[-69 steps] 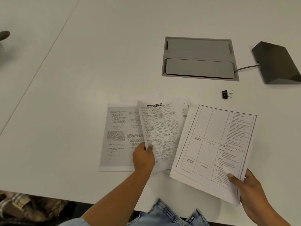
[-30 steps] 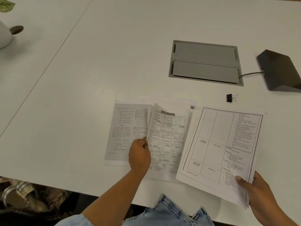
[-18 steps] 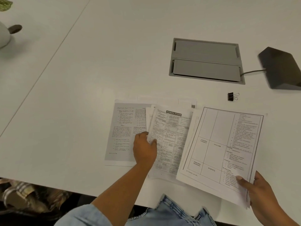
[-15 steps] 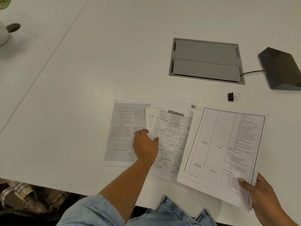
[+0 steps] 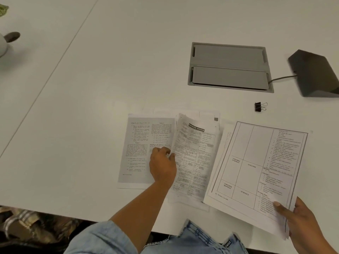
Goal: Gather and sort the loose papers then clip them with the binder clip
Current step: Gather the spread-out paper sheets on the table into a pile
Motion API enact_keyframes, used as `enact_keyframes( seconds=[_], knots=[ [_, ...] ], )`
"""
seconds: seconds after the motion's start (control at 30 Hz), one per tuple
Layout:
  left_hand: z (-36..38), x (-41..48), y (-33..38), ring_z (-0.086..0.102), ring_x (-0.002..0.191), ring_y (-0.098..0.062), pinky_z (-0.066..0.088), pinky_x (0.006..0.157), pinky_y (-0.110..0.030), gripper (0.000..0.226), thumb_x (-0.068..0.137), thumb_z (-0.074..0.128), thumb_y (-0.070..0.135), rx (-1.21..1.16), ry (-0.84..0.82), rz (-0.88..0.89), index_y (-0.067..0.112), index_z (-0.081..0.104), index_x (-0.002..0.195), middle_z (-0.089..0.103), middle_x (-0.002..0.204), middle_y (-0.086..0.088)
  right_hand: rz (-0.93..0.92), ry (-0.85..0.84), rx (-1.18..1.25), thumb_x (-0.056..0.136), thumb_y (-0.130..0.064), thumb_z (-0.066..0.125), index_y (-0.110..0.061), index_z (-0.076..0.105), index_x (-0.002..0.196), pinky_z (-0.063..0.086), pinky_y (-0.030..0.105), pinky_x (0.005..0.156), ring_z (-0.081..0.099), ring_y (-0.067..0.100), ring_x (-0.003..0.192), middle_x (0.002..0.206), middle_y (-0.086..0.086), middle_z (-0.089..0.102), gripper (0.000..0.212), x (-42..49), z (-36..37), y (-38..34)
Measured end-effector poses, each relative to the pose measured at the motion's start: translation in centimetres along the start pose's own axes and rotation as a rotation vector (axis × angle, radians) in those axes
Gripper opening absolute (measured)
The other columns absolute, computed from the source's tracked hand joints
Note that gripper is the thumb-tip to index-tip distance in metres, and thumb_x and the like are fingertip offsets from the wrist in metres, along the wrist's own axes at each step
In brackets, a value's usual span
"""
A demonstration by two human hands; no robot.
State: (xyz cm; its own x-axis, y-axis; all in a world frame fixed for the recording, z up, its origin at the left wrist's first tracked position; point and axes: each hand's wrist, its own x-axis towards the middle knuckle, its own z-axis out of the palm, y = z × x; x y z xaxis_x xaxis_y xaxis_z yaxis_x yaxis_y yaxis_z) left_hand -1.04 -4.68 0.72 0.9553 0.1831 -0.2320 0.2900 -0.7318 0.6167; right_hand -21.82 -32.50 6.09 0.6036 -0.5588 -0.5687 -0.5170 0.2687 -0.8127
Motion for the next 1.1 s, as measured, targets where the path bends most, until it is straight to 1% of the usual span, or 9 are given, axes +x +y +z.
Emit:
enact_keyframes(
  seconds=[0.1,0.2,0.3,0.57,0.67,0.83,0.9,1.0,1.1],
  knots=[
    [-0.2,-0.5,-0.6,0.064,0.083,-0.017,0.053,0.071,-0.03,0.023,0.096,0.06,0.03,-0.069,-0.01,-0.02,0.015,0.071,0.11,0.065,0.099,0.002,0.041,0.012,-0.001,0.055,-0.025,0.085,-0.025,0.063,0.097,0.056,0.032,0.078,0.064,0.032,0.105,0.087,-0.013,0.077,0.048,-0.2,0.0,0.1],
    [-0.5,-0.7,-1.0,0.063,0.084,-0.015,0.057,0.074,-0.033,0.03,0.1,0.052,0.033,-0.058,0.009,-0.026,0.022,0.067,0.123,0.069,0.102,0.002,0.05,0.013,0.0,0.022,-0.055,0.092,-0.024,0.065,0.101,0.058,0.02,0.064,0.07,0.022,0.095,0.088,-0.014,0.077,0.09,-0.6,0.3,0.1],
    [-0.7,-0.8,-1.1,0.061,0.083,-0.012,0.055,0.073,-0.03,0.032,0.101,0.05,0.032,-0.028,0.012,0.003,0.025,0.063,0.129,0.068,0.104,0.005,0.079,0.039,0.049,0.058,-0.034,0.089,-0.024,0.065,0.098,0.057,0.016,0.058,0.067,0.031,0.104,0.083,-0.015,0.077,0.048,-1.0,0.7,-0.5],
    [-0.4,-0.2,-0.7,0.066,0.095,-0.02,0.057,0.076,-0.034,0.027,0.09,0.067,0.017,-0.002,-0.028,0.017,0.013,0.067,0.117,0.063,0.115,-0.001,0.046,0.01,0.04,0.033,-0.054,0.091,-0.027,0.061,0.109,0.039,0.036,0.099,0.065,0.024,0.099,0.087,-0.014,0.075,0.086,-1.8,1.7,-1.6],
    [0.0,0.3,-0.2,0.063,0.102,-0.021,0.054,0.081,-0.033,0.036,0.084,0.075,0.027,0.022,-0.048,0.007,0.013,0.068,0.117,0.059,0.121,-0.003,0.071,0.018,0.08,0.075,-0.022,0.08,-0.023,0.056,0.116,0.037,0.04,0.101,0.06,0.036,0.113,0.095,-0.006,0.07,0.047,-2.4,1.5,-2.1],
    [1.1,1.1,1.0,0.058,0.106,-0.023,0.054,0.087,-0.038,0.045,0.076,0.081,0.037,0.075,-0.028,-0.064,0.013,0.068,0.112,0.058,0.119,-0.005,0.064,0.049,0.002,0.002,-0.068,0.084,-0.027,0.059,0.114,0.037,0.038,0.101,0.063,0.016,0.092,0.091,-0.009,0.072,0.121,-1.7,0.0,-0.8],
    [1.5,1.0,1.1,0.058,0.102,-0.022,0.053,0.085,-0.037,0.037,0.078,0.081,0.031,0.111,-0.025,-0.035,0.013,0.069,0.108,0.06,0.115,-0.006,0.051,0.05,-0.038,0.019,-0.062,0.089,-0.028,0.06,0.113,0.037,0.039,0.102,0.062,0.016,0.092,0.091,-0.009,0.071,0.104,-1.9,-0.1,-1.0],
    [1.7,0.7,1.0,0.058,0.102,-0.021,0.048,0.09,-0.035,0.032,0.08,0.079,0.025,0.178,0.031,0.027,0.014,0.07,0.108,0.062,0.112,-0.003,0.058,0.08,-0.044,0.083,-0.009,0.071,-0.017,0.058,0.122,0.037,0.042,0.103,0.061,0.034,0.106,0.095,-0.006,0.066,0.041,-2.0,-0.2,-1.1],
    [1.8,0.2,0.9,0.056,0.107,-0.02,0.04,0.094,-0.033,0.03,0.081,0.078,0.02,0.223,0.064,0.087,0.016,0.07,0.11,0.063,0.115,-0.001,0.066,0.112,-0.141,0.089,0.003,0.06,-0.013,0.053,0.132,0.04,0.043,0.098,0.058,0.037,0.109,0.108,0.009,0.066,0.046,-1.7,-1.2,-0.2]
  ],
)
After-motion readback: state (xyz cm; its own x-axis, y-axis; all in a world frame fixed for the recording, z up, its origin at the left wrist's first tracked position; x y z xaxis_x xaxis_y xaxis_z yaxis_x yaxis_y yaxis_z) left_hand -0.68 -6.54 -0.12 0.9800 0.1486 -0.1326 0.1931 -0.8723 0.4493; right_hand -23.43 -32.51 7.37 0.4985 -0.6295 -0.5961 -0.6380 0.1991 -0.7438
